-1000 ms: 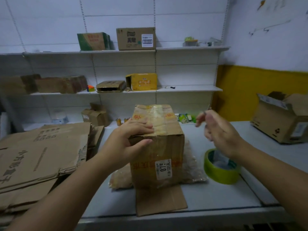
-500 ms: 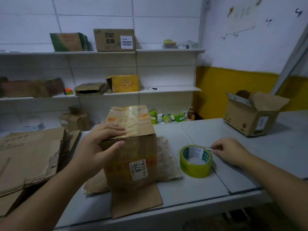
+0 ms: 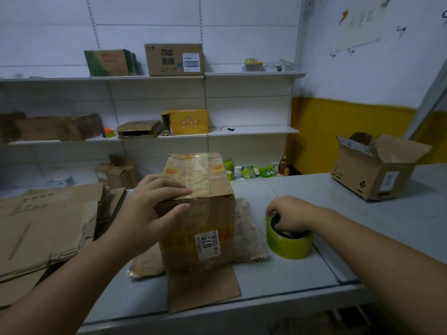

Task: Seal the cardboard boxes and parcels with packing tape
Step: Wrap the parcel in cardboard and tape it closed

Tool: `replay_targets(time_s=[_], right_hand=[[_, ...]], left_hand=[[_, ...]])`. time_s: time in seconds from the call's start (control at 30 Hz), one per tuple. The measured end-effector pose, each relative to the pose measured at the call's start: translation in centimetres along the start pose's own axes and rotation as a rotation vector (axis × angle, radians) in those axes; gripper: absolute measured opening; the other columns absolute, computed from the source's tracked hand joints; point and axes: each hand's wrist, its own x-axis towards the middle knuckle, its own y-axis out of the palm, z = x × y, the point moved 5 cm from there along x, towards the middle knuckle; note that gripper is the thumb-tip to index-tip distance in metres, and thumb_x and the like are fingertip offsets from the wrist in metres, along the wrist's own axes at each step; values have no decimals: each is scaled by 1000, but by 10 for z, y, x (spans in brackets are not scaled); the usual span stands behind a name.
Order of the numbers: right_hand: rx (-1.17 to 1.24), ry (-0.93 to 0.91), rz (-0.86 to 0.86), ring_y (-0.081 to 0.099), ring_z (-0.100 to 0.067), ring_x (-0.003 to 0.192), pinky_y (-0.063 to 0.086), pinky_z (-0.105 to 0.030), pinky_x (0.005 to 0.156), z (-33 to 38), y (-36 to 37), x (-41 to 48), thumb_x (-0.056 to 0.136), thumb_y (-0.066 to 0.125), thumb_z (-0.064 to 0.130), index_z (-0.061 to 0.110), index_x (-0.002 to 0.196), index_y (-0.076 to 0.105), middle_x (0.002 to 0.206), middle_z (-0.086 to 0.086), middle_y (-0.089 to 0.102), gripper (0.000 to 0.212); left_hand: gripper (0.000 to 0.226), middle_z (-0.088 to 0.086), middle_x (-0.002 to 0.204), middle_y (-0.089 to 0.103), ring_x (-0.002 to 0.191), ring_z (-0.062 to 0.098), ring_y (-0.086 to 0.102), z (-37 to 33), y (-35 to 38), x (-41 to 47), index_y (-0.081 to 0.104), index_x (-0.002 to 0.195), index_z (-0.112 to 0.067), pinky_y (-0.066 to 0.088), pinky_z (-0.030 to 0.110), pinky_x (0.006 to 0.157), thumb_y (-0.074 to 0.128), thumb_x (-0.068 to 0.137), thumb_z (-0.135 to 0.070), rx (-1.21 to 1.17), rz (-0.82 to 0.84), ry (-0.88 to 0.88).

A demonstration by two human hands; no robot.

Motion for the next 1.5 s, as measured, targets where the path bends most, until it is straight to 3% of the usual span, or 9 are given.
replay_targets(time_s=[0.27,0.43,0.6,0.7,0.9,1.13,1.27,1.43,1.5], right_hand=[[308,-211,-71,62,-8,95,51,-33,89,-2,-20,-25,88,65,13,31,95,68,101,8,67,20],[514,-431,-124,60,-1,97,49,-22,89,40,-69,-78,91,61,7,26,102,70,100,11,66,23],[555,-631,-83,62,-9,99,50,-28,89,100,-91,-110,88,62,7,28,100,71,101,8,66,26],[551,-674,-60,62,-12,98,52,-30,86,125,-92,-114,81,59,9,20,98,72,101,5,66,23],[540,-720,-6,64,-5,90,49,-18,76,150,-78,-115,79,61,2,30,93,72,98,13,67,34],[563,-698,-38,65,-13,80,54,-33,74,157,-65,-112,81,64,16,30,86,72,87,3,68,17],[530,-722,-30,64,-12,80,54,-34,74,159,-59,-114,82,67,12,21,88,73,86,4,67,13],[583,-722,61,65,-10,81,54,-30,76,161,-51,-116,82,68,8,31,82,72,87,6,69,23],[606,-708,70,65,-11,79,55,-32,75,160,-51,-114,82,69,8,38,77,68,85,4,69,31]], left_hand=[[48,-23,115,48,115,5,43,-13,-4,0,59,119,-35,45,38,95,47,80,-61,169,84,-10],[41,-19,125,43,117,1,36,-24,-9,1,57,124,-29,46,36,98,62,83,-33,205,83,-34],[41,-30,115,55,108,-6,52,-67,-15,-6,57,110,-48,53,24,86,54,71,-58,-172,147,-20],[45,-21,107,60,101,0,59,-89,-2,-22,64,112,-41,50,16,82,65,68,-51,-348,242,-15],[16,-3,86,68,78,10,64,-75,-6,-42,75,90,-25,52,23,70,67,77,-30,-528,104,-51],[12,4,69,71,61,9,66,-70,-8,-54,74,82,-10,52,19,57,69,74,-18,-688,39,-226],[13,11,70,71,62,16,67,-63,-2,-58,74,74,-9,53,21,59,66,81,-16,-857,90,-342],[28,8,78,67,73,19,63,-63,13,-66,67,84,-3,53,25,68,52,92,-26,-967,195,-439],[23,5,79,65,74,17,61,-63,16,-68,66,88,-5,51,24,70,62,86,-28,-982,212,-427]])
